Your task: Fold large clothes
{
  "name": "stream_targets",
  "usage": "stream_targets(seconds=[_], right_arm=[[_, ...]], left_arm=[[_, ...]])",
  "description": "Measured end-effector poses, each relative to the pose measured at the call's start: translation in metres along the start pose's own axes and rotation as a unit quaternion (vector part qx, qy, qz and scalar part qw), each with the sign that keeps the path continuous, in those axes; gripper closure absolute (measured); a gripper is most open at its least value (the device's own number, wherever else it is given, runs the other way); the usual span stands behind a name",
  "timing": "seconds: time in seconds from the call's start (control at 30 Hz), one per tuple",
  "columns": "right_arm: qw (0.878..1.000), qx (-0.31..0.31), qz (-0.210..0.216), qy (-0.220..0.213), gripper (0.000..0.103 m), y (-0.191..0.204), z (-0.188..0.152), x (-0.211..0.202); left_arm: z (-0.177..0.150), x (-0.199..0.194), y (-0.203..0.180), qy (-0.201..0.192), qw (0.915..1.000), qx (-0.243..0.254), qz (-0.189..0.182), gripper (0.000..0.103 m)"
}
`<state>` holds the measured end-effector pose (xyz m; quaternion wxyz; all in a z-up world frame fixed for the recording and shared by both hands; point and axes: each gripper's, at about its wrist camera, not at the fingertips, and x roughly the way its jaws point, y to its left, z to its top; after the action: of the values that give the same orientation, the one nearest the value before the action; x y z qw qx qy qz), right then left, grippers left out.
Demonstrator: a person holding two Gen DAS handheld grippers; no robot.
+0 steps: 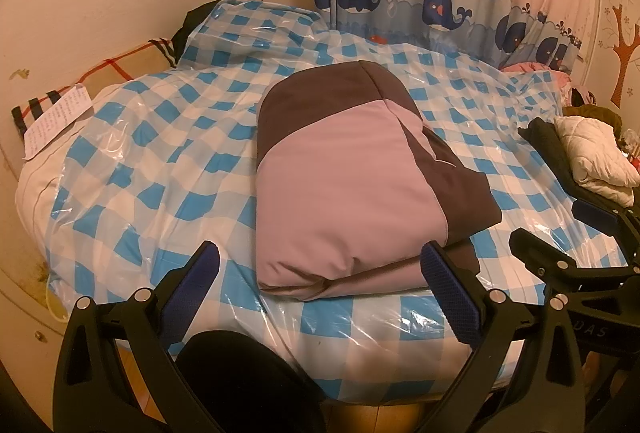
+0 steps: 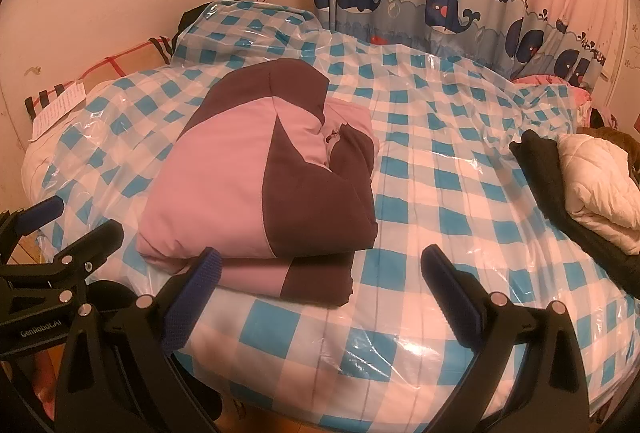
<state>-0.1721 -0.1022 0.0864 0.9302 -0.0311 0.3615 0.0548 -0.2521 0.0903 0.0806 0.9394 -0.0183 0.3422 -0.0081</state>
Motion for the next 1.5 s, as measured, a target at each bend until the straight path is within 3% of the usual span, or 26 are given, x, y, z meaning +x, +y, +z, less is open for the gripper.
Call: stream_targets(seconds=[1.5], right_arm=[[1.000,-0.002,-0.001,0.005,0.007,-0.002,-0.005,0.005]], left_arm=[[0.001,0.008,0.006,0.010,0.9991,0.026,0.031,0.006]])
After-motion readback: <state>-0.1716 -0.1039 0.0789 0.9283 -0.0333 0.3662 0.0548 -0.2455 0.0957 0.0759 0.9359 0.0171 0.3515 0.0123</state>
